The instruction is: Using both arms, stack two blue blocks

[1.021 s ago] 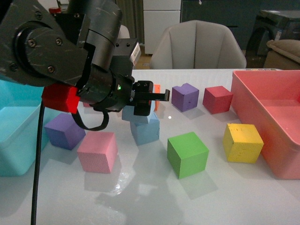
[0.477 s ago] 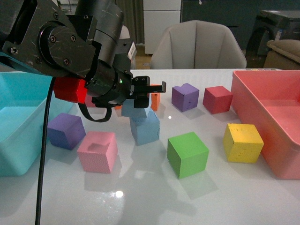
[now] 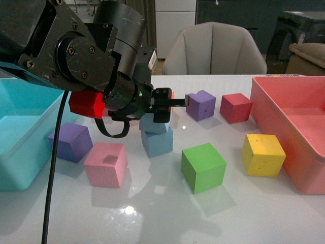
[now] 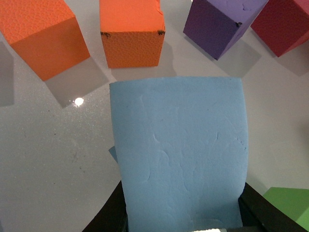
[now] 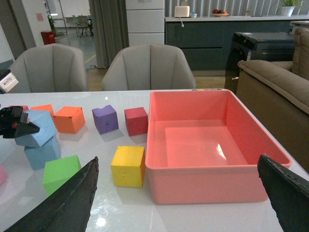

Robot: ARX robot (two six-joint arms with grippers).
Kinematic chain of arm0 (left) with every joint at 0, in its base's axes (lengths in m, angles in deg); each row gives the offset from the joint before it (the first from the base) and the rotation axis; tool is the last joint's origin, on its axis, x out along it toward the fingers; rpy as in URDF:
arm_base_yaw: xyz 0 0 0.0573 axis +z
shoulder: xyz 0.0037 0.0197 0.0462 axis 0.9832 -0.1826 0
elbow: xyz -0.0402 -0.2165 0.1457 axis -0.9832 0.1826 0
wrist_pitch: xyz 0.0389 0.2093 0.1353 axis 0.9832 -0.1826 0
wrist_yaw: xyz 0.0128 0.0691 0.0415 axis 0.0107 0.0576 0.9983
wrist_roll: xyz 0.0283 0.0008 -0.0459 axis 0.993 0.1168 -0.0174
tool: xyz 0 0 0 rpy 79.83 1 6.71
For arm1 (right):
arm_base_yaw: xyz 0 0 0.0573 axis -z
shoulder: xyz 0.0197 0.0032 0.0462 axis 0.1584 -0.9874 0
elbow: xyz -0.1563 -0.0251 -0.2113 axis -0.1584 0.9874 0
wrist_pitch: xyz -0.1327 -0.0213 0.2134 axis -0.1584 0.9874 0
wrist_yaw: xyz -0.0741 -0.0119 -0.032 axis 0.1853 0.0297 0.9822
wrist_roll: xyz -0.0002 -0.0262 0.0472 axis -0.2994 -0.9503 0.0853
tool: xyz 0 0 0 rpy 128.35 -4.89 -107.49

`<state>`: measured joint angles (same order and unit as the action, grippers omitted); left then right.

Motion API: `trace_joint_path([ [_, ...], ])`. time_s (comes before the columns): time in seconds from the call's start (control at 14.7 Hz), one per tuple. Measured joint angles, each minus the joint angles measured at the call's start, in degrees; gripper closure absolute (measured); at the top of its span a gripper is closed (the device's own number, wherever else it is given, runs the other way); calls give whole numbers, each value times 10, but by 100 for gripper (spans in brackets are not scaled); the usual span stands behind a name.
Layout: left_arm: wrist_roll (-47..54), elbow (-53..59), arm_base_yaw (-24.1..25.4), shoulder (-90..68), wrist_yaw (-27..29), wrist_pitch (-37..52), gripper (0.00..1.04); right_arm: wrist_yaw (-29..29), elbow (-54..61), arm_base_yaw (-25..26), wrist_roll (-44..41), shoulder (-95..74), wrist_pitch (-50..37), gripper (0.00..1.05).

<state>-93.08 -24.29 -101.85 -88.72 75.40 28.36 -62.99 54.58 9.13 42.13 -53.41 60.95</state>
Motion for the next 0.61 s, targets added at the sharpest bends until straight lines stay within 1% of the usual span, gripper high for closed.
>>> trace_joint_path([
  [0.2,2,0,-1,-5,4,1,66,0,0,0,0,0,0,6],
  [0.27,2,0,-2,-5,2,1,61,0,0,0,0,0,0,6],
  [0.34,4,0,-4,-5,-1,1,46,0,0,0,0,0,0,6],
  [0.54,6,0,-6,-5,-4,7,8,0,0,0,0,0,0,6],
  [0.61,8,0,-5,-5,-3,12,7,0,0,0,0,0,0,6],
])
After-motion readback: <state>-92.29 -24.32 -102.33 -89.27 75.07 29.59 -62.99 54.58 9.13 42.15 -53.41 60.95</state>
